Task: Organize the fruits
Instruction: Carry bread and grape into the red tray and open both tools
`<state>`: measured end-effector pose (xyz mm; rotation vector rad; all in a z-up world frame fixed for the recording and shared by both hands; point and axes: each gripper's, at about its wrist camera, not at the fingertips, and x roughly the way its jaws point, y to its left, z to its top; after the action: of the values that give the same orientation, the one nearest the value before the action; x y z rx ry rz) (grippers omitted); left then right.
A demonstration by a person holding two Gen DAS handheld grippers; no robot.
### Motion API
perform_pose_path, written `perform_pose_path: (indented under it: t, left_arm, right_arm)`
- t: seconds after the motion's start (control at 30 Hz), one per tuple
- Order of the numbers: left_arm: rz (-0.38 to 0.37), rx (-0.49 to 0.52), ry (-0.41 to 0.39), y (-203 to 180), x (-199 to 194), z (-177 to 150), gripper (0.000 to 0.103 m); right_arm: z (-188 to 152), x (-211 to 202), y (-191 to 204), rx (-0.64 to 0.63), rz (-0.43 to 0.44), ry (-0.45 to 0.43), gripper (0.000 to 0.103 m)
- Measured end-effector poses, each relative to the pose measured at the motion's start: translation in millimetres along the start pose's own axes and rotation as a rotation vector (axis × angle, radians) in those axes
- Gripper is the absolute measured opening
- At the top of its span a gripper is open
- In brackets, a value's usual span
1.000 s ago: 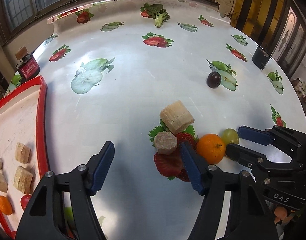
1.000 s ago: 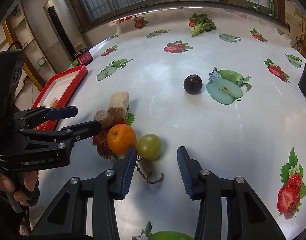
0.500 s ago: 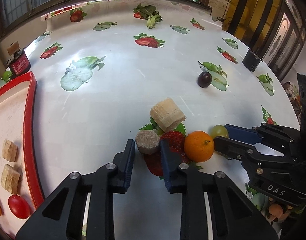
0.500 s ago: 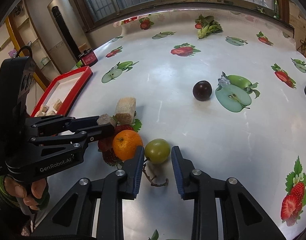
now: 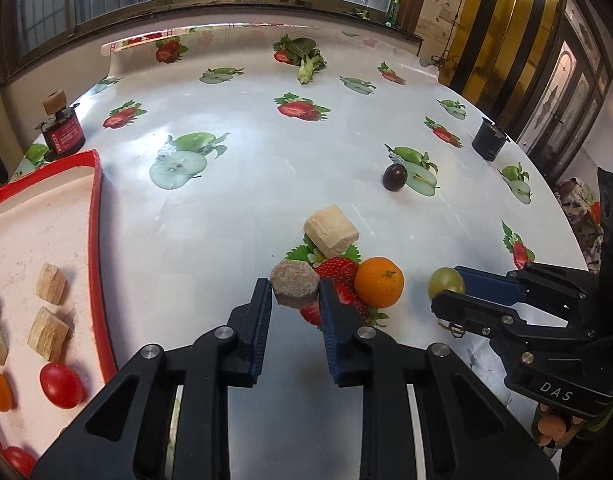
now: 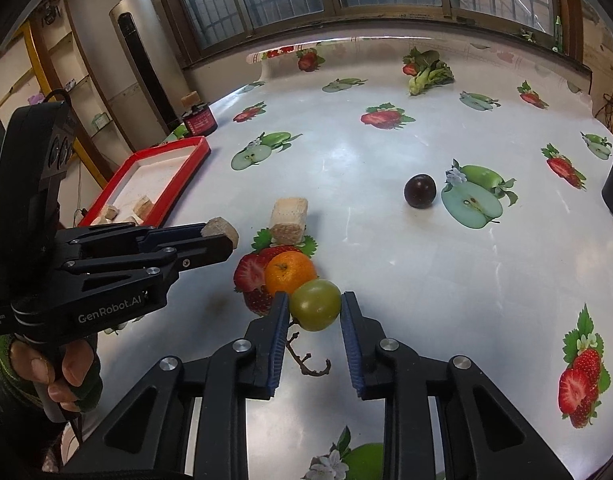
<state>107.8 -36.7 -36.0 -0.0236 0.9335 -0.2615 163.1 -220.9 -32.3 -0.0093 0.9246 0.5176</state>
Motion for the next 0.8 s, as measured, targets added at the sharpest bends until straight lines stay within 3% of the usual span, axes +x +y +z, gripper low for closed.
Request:
perform_pose_path:
  t: [0.33,0.8]
  left_arm:
    - [0.106,-0.069,-0.052,31.0,-34.3,-14.2,0.021]
    - [0.161,-0.133,-0.092,70.6,-60.4,-26.7,0.021]
  right_arm:
    - [-0.1,-10.7,20.2,-0.020,0.030,-0.010,0.027]
    - [14.9,-3.3,74.8,-0.106,0.088,-0.011,0.027]
